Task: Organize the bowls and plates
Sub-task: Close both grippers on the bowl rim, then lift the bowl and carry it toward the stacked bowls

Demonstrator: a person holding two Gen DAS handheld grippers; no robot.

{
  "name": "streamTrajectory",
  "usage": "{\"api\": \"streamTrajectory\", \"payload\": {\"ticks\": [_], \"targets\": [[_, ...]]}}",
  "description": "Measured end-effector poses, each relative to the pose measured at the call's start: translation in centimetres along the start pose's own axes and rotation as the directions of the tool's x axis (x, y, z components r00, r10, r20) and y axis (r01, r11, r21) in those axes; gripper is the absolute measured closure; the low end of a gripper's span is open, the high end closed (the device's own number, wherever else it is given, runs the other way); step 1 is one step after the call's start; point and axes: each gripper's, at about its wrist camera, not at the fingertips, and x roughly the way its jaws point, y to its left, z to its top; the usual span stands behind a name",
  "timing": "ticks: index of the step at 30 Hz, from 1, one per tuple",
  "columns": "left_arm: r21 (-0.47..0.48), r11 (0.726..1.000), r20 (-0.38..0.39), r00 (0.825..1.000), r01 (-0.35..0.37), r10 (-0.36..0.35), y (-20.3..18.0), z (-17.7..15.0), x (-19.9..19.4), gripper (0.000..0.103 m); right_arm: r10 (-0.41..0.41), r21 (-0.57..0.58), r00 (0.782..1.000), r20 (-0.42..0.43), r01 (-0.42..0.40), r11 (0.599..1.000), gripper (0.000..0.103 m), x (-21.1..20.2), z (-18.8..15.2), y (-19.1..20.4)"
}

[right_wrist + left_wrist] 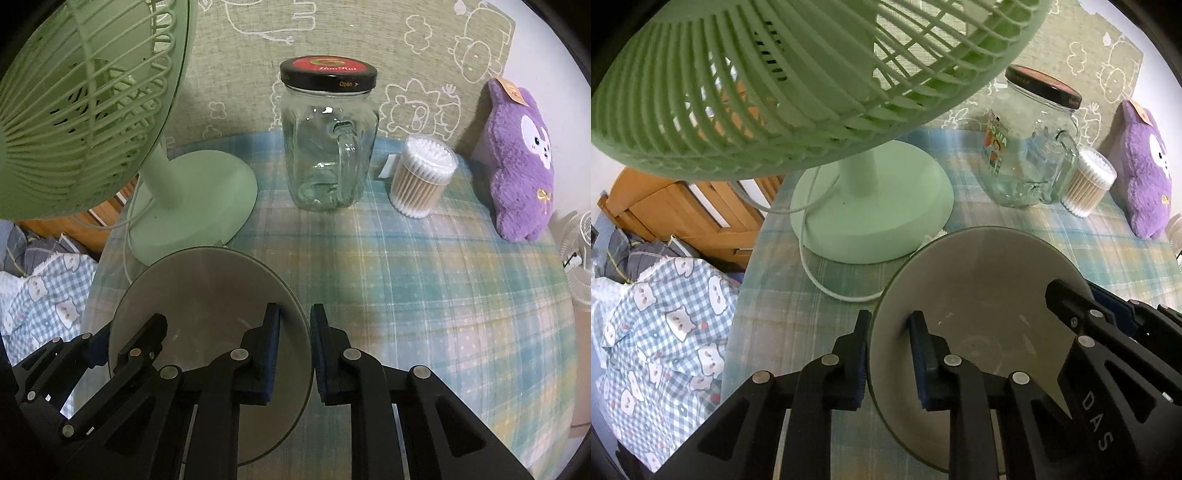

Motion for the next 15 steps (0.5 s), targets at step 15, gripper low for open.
{"api": "streamTrajectory", "payload": {"ticks": [15], "targets": [[-0.002,1.000,0.008,1.000,0.002,-0.002,-1.0,-2.8,-3.9,0.084,-0.007,0.014,1.000,0.010,0.007,1.000,0.083,-4.3,-3.3,-1.2]]}}
